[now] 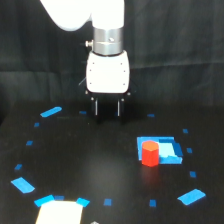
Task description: Pick up the red object from the table
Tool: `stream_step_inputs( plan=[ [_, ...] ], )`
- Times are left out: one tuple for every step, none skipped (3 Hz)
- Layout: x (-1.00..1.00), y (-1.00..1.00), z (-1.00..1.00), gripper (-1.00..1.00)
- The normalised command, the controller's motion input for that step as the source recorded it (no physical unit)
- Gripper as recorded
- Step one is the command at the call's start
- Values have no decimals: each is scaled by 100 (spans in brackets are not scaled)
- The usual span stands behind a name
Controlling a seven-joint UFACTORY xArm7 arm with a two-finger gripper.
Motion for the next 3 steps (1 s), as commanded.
stream_step_inputs(
  plan=[
    [74,-81,-23,100],
    [2,-68,-19,54],
    [31,-100,-2,69]
  ],
)
